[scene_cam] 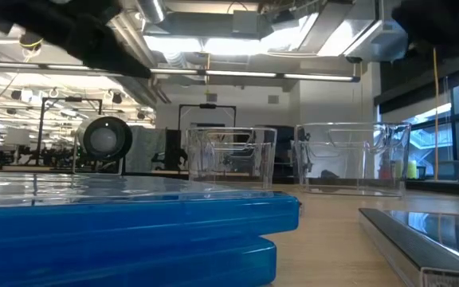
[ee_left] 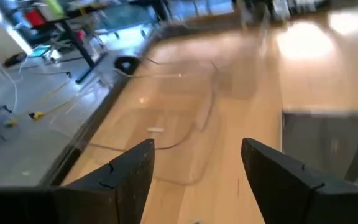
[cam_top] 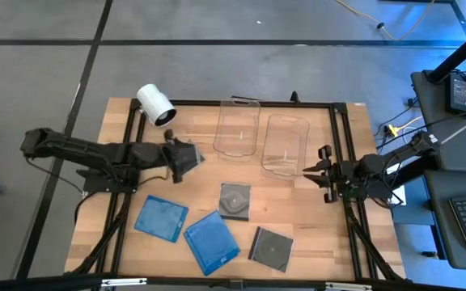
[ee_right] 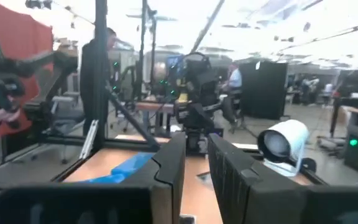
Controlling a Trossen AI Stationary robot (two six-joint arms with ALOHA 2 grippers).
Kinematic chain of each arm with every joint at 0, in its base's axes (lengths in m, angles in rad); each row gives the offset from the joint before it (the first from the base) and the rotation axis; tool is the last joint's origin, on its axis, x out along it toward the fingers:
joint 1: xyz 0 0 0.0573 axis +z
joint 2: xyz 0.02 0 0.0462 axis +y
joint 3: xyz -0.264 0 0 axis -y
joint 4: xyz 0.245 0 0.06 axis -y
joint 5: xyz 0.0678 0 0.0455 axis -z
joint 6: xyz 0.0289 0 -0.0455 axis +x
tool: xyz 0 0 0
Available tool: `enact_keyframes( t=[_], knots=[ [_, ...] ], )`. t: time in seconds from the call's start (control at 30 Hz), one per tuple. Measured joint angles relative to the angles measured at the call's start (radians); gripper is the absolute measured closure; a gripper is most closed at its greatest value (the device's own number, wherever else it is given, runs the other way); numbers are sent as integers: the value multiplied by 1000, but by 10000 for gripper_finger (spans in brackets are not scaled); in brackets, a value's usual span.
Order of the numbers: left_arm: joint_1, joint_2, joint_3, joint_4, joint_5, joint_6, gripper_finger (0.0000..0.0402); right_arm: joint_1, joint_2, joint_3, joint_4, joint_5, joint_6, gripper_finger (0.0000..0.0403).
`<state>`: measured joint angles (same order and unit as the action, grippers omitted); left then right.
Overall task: Pick & place jewel cases by type
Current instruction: Put the top blue cd case into the right transparent bin
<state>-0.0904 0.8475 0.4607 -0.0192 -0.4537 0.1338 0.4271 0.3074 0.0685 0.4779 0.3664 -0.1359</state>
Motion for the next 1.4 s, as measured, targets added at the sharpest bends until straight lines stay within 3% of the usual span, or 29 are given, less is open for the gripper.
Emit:
enact_keyframes(
  t=[0.2, 0.33, 0.43, 0.53, 0.67, 0.87, 1.03, 1.23, 1.4],
  knots=[
    [-87, 263, 200, -156, -119, 77, 162, -9, 307, 272, -142, 38, 3, 328],
    [-99, 416, 325, -194, -134, 60, 162, -37, 471, 502, -328, 65, 226, 327],
    [-99, 521, 414, -203, -107, 60, 162, -46, 567, 635, -540, -13, 397, 327],
    [-103, 605, 500, -220, -73, 72, 162, -45, 659, 688, -627, -114, 447, 328],
    [-144, 689, 604, -361, -78, 79, 162, -37, 773, 695, -585, -238, 449, 327],
    [-314, 781, 746, -651, -195, 22, 162, -48, 942, 695, -407, -247, 640, 327],
    [-492, 835, 812, -688, -280, -140, 162, -48, 1043, 694, -246, -278, 816, 328],
    [-664, 907, 829, -702, -320, -79, 162, -50, 1138, 694, -147, -300, 863, 327],
    [-729, 972, 828, -712, -289, -112, 162, -50, 1241, 694, -80, -290, 925, 327]
  ],
)
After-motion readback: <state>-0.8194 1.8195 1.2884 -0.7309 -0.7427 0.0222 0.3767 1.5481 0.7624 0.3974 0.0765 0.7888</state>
